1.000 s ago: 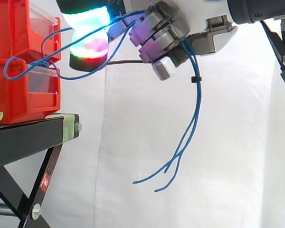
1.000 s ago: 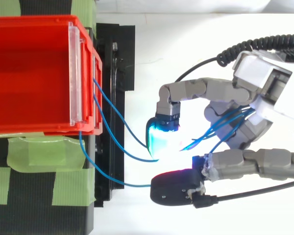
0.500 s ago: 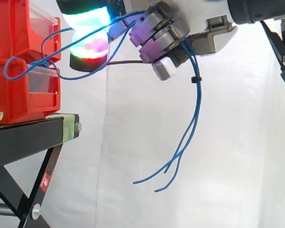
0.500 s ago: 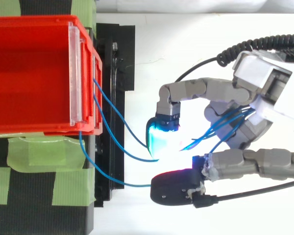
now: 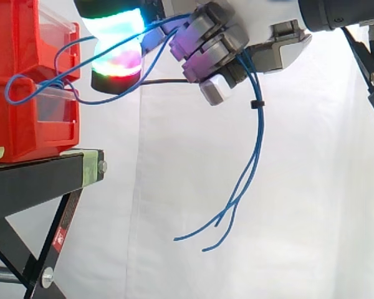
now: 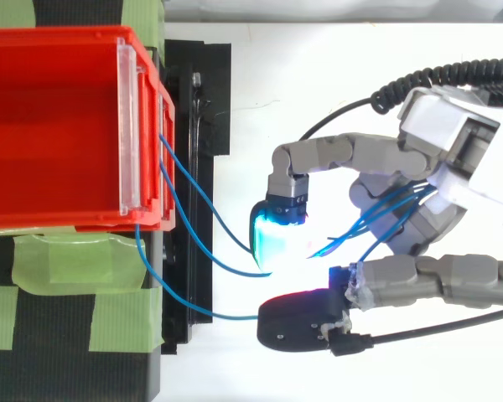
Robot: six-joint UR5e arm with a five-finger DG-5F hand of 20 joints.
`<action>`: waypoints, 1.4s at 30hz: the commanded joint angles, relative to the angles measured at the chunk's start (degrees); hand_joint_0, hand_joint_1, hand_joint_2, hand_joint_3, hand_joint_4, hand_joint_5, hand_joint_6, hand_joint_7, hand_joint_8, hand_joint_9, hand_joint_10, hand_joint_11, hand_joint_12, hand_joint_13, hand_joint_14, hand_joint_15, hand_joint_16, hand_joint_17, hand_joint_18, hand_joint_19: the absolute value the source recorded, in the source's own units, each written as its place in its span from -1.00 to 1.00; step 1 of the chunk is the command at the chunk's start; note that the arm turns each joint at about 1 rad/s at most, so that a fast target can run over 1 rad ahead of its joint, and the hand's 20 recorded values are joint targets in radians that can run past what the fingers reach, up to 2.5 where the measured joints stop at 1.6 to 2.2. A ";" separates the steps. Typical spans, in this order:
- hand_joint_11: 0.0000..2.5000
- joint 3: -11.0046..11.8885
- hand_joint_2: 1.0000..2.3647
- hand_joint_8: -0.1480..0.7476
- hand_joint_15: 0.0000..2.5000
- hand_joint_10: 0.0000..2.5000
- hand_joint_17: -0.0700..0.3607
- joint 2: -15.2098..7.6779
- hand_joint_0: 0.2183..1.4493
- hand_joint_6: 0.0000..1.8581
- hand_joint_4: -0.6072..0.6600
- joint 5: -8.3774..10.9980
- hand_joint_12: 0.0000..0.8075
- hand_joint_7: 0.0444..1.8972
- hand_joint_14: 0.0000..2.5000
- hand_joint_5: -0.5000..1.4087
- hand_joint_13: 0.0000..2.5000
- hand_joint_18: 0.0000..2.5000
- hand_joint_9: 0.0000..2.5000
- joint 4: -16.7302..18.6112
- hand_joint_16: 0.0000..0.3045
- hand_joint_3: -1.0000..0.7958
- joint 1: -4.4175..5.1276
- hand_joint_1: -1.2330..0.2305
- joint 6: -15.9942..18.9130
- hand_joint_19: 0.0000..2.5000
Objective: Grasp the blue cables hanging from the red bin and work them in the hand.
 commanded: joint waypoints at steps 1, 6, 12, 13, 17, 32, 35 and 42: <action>1.00 0.01 -0.98 0.53 0.58 1.00 0.15 0.00 0.11 -0.59 0.35 0.00 0.76 0.40 1.00 -0.05 0.62 1.00 0.42 0.00 0.56 0.14 0.00 -0.22 0.00 -0.48; 1.00 0.01 -0.98 0.53 0.58 1.00 0.15 0.00 0.11 -0.60 0.35 0.00 0.76 0.40 1.00 -0.05 0.62 1.00 0.42 -0.09 0.56 0.12 0.00 -0.22 0.00 -0.48; 1.00 0.01 -0.98 0.53 0.58 1.00 0.15 0.00 0.11 -0.61 0.36 0.00 0.76 0.41 1.00 -0.05 0.62 1.00 0.42 -0.09 0.56 0.12 0.00 -0.22 0.00 -0.48; 1.00 0.01 -0.98 0.53 0.58 1.00 0.15 0.00 0.11 -0.61 0.36 -0.09 0.76 0.41 1.00 -0.05 0.62 1.00 0.42 0.00 0.56 0.12 0.00 -0.21 0.00 -0.48; 1.00 0.01 -0.98 0.53 0.58 1.00 0.15 0.09 0.10 -0.61 0.36 0.00 0.76 0.42 1.00 -0.06 0.62 1.00 0.42 0.00 0.56 0.13 0.00 -0.21 0.00 -0.48; 1.00 0.01 -0.98 0.53 0.58 1.00 0.15 0.00 0.10 -0.55 0.36 0.00 0.76 0.41 1.00 -0.08 0.62 1.00 0.42 0.00 0.56 0.11 0.00 -0.21 0.00 -0.48; 1.00 0.01 -0.98 0.53 0.58 1.00 0.15 0.00 0.10 -0.55 0.35 -0.09 0.76 0.41 1.00 -0.09 0.62 1.00 0.42 0.00 0.56 0.11 0.00 -0.20 0.00 -0.48; 1.00 0.01 -0.98 0.53 0.58 1.00 0.15 0.00 0.10 -0.53 0.34 -0.09 0.76 0.41 1.00 -0.09 0.62 1.00 0.42 0.00 0.56 0.11 0.00 -0.20 0.00 -0.48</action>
